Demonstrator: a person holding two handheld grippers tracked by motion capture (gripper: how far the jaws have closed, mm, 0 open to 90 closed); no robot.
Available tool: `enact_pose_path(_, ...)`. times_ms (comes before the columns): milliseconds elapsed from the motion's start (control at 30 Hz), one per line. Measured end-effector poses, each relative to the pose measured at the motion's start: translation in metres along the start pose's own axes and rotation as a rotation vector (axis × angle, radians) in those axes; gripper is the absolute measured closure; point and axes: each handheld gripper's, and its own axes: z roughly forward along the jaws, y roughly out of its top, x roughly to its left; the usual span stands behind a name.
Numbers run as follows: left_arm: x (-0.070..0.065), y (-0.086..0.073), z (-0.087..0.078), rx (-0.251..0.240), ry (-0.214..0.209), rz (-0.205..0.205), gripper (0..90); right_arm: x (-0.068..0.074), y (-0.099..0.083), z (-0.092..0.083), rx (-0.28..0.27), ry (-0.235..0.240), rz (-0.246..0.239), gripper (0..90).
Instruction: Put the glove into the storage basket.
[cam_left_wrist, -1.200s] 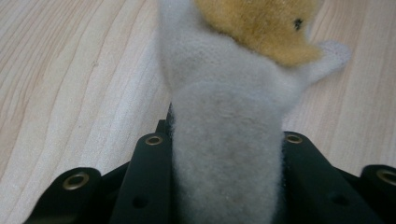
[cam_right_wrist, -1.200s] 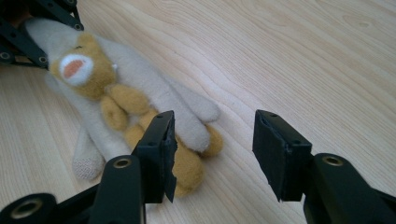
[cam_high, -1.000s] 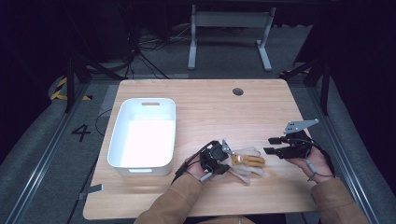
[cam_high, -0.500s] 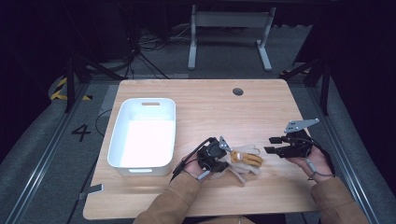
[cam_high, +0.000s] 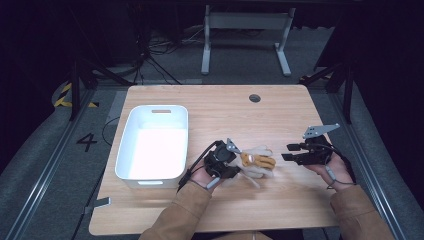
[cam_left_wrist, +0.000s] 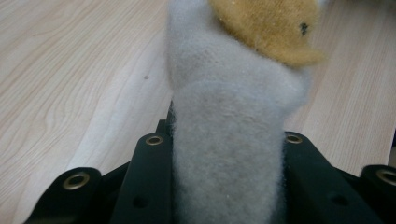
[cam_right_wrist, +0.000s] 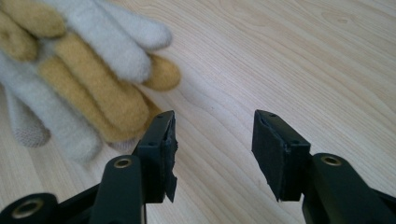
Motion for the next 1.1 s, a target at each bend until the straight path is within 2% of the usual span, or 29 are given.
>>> enact_pose_path(167, 0.004, 0.005, -0.013, 0.023, 0.030, -0.042, 70.2, -0.006, 0.003, 0.005, 0.010, 0.000, 0.024, 50.7)
enact_pose_path(367, 0.008, 0.010, -0.025, 0.036, 0.051, -0.056, 70.1, -0.011, 0.005, 0.011, 0.024, -0.004, 0.048, 51.4)
enact_pose_path(500, 0.015, 0.011, -0.033, 0.032, 0.068, -0.073, 70.1, -0.014, 0.004, 0.015, 0.030, -0.005, 0.057, 51.5)
enact_pose_path(767, 0.038, 0.014, -0.033, 0.006, 0.097, -0.130, 70.1, -0.016, 0.003, 0.016, 0.039, -0.004, 0.071, 51.7)
enact_pose_path(833, 0.043, 0.016, -0.034, -0.003, 0.102, -0.132, 70.1, -0.016, 0.002, 0.016, 0.038, -0.001, 0.074, 51.9)
enact_pose_path(900, 0.047, 0.018, -0.035, -0.024, 0.089, -0.115, 69.9, -0.016, 0.001, 0.016, 0.040, -0.003, 0.074, 51.9)
enact_pose_path(1100, 0.059, 0.023, -0.036, -0.035, 0.097, -0.134, 69.9, -0.017, -0.002, 0.014, 0.041, -0.003, 0.086, 52.2)
